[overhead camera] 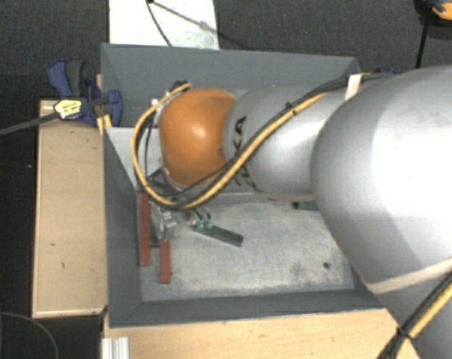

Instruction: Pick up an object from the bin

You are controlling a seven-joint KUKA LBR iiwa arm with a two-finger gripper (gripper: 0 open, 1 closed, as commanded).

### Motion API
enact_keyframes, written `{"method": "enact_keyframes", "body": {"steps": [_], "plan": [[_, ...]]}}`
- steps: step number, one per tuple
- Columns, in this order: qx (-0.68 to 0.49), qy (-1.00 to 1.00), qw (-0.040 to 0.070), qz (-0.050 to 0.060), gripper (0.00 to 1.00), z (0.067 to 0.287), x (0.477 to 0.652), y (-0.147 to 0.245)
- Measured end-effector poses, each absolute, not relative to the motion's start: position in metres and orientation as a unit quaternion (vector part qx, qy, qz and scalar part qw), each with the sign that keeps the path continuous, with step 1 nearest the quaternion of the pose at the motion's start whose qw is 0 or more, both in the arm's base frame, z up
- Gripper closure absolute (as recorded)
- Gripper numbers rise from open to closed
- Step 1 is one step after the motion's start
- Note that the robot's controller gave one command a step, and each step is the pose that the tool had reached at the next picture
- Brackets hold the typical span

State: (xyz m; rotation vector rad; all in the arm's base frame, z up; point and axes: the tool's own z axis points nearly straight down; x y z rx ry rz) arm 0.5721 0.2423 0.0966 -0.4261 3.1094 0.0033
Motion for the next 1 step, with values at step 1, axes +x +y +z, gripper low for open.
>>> {"method": "enact_keyframes", "body": {"steps": [1], "plan": [[-0.135,0.991,0.002,0.001,1.0,0.0966,0.5722,0.2421]]}}
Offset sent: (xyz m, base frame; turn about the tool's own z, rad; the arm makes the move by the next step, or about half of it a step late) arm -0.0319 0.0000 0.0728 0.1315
